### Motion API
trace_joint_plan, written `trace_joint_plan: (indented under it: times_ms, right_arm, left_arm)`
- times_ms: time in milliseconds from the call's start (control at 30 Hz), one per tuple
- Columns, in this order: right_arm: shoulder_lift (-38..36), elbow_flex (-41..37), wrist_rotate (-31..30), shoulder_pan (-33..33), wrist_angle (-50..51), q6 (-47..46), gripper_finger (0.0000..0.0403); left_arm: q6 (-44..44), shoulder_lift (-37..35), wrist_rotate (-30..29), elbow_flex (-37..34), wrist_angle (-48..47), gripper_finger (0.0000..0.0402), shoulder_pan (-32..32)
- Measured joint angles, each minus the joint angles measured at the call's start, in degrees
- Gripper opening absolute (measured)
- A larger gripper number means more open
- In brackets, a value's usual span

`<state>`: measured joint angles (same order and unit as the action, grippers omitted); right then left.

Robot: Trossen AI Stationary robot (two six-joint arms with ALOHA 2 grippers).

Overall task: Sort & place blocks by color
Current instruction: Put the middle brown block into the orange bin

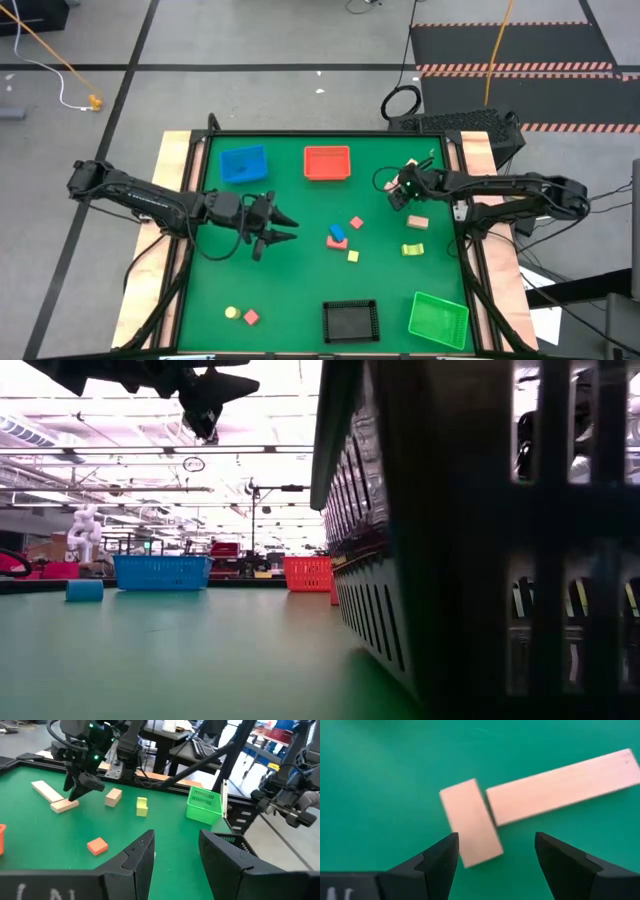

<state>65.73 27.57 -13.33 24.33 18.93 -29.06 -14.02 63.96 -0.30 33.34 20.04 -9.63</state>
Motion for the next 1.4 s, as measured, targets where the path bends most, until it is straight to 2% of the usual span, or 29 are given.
trace_joint_plan:
  times_ms: [133, 367, 600, 733, 933, 1067, 1167, 1300, 1400]
  right_arm:
    - [0.0, -1.9, 4.7, 2.3, -6.1, 0.8, 0.0252]
    - [0.5, -4.7, 4.6, 3.4, -8.8, 1.9, 0.0251]
    - [2.7, -7.9, 4.3, 1.7, -14.5, 1.4, 0.0247]
    - [3.3, -7.9, 3.1, 0.8, -15.2, 0.9, 0.0212]
    - [3.4, -7.9, 5.5, 0.3, -16.1, -0.5, 0.0110]
    - [2.6, -7.9, 13.1, 0.3, -18.9, -0.7, 0.0110]
    - [1.6, -8.2, 19.3, -0.1, -25.4, -2.4, 0.0110]
    - [1.1, -8.0, 21.1, -1.6, -45.1, -2.0, 0.0110]
    - [2.1, -8.0, 20.0, -2.7, -57.3, -1.5, 0.0110]
  left_arm:
    - [0.3, 0.0, -0.2, 0.0, 0.0, 0.0154, 0.0]
    - [0.3, 0.0, -0.4, 0.0, 0.4, 0.0154, 1.2]
    - [0.3, 0.0, -0.4, 0.0, 1.2, 0.0154, 2.7]
    - [0.3, 0.0, -0.4, 0.0, 1.3, 0.0154, 3.4]
    - [0.5, 0.0, -0.4, 0.0, 1.3, 0.0154, 3.6]
    - [0.7, 0.0, -0.3, 0.0, 1.3, 0.0154, 3.6]
    - [0.8, 0.0, -0.3, 0.0, 1.2, 0.0154, 3.6]
    - [2.2, 0.0, -0.3, 0.0, 1.2, 0.0154, 3.6]
    - [3.1, 0.1, -0.3, 0.0, 1.2, 0.0154, 3.6]
